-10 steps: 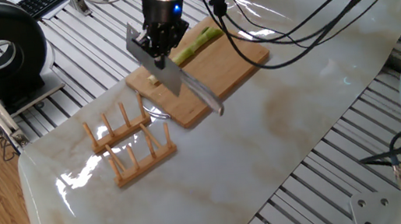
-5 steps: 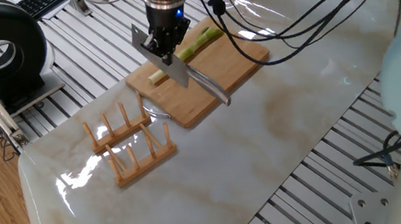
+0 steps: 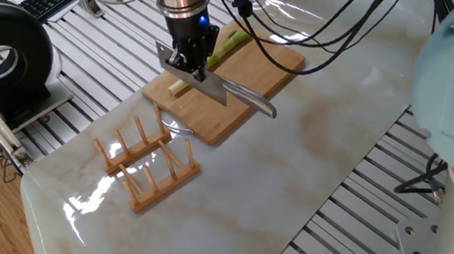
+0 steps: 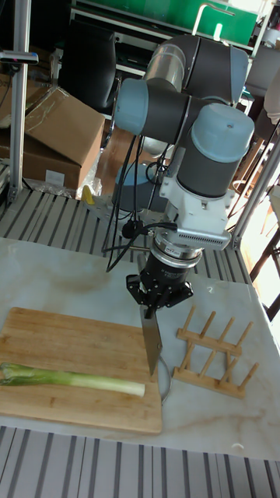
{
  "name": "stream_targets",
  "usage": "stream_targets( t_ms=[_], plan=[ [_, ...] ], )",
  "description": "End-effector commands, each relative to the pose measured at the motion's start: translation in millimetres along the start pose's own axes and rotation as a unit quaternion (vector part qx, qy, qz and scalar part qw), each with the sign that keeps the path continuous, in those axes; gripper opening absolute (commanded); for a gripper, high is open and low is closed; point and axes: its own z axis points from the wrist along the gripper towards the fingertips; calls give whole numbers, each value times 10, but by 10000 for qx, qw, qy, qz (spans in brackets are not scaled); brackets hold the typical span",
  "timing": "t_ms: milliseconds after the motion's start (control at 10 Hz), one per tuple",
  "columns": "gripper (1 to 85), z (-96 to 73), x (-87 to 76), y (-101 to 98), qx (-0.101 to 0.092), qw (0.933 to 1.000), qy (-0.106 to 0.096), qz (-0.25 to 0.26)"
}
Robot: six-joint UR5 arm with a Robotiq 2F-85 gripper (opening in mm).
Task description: Chop the scallions
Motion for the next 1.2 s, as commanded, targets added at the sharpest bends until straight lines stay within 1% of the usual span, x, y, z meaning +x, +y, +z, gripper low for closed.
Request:
stream_targets(
  t_ms=[0,100,200,300,400,500,600,700,800,900,1000,1100],
  plan=[
    [13,6,-19,51,-63,9999,-16,85],
    [10,4,-15,104,-163,9998,-8,94],
    [10,1,15,174,-298,9995,51,70],
    [10,4,70,91,-137,9998,155,50],
    [10,-4,208,62,-82,9991,421,26],
    [10,-10,280,13,13,9984,559,31],
    [10,-6,231,80,-117,9989,464,7],
    [10,-46,54,202,-429,9988,255,1],
    [10,-98,-201,136,-331,9994,-23,-46],
    [10,-103,-372,-35,74,9998,-149,-133],
    [10,-62,-459,-95,229,9993,-138,-264],
    [10,-18,-532,-84,191,9991,-202,-322]
  ],
)
